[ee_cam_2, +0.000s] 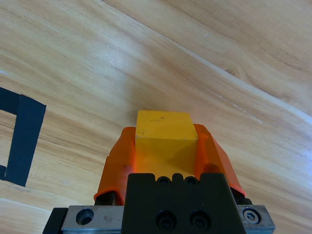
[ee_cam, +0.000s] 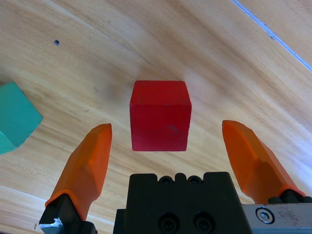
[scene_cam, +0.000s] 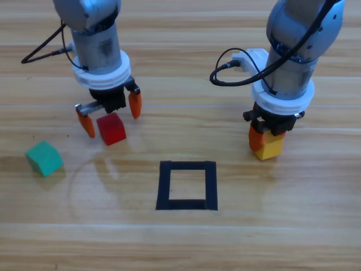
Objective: Stack the blocks in the rectangular block: red at the bottom, yellow in the middle, green on top
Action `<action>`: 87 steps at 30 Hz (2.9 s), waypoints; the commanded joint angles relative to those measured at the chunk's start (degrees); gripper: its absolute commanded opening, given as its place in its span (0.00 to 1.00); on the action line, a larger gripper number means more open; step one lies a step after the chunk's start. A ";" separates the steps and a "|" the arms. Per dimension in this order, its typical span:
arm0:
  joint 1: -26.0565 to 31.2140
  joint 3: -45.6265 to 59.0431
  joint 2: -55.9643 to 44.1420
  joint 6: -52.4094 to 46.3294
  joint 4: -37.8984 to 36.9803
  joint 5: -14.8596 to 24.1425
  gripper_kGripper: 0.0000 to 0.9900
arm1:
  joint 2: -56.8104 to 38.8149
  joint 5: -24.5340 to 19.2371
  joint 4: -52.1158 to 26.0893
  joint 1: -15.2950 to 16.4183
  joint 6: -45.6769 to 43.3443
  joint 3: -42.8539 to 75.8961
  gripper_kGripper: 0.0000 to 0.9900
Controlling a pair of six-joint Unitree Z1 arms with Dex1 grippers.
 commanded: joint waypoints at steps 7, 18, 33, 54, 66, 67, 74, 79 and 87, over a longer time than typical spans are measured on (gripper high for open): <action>-0.20 3.83 3.49 1.50 -3.89 -1.36 0.88 | -2.46 0.47 -0.16 1.12 1.69 1.77 0.19; -0.11 6.38 4.36 3.08 -5.03 -0.57 0.40 | -7.29 1.27 -4.82 1.12 1.42 7.13 0.19; -6.62 0.05 -5.65 23.38 4.28 1.81 0.00 | -8.87 1.88 -5.88 1.12 1.77 8.80 0.19; -23.67 1.29 -3.11 17.93 2.26 -0.57 0.00 | -9.23 1.88 -5.96 1.12 1.86 8.89 0.19; -25.16 2.25 -0.65 6.77 -0.64 1.28 0.00 | -9.14 1.88 -5.96 1.12 1.86 8.97 0.19; -25.16 2.16 -0.47 7.12 -0.99 1.02 0.00 | -9.14 1.88 -6.05 1.12 1.86 9.06 0.19; -25.69 2.96 -0.65 9.85 -2.48 -0.30 0.00 | -9.14 1.88 -6.14 1.12 1.77 9.24 0.20; -25.69 5.68 -1.08 10.55 -4.77 -0.30 0.00 | -9.23 1.88 -6.23 1.12 1.86 9.33 0.20; -25.69 7.61 -1.44 11.78 -5.91 -0.57 0.00 | -9.49 1.88 -6.31 1.12 1.86 9.50 0.20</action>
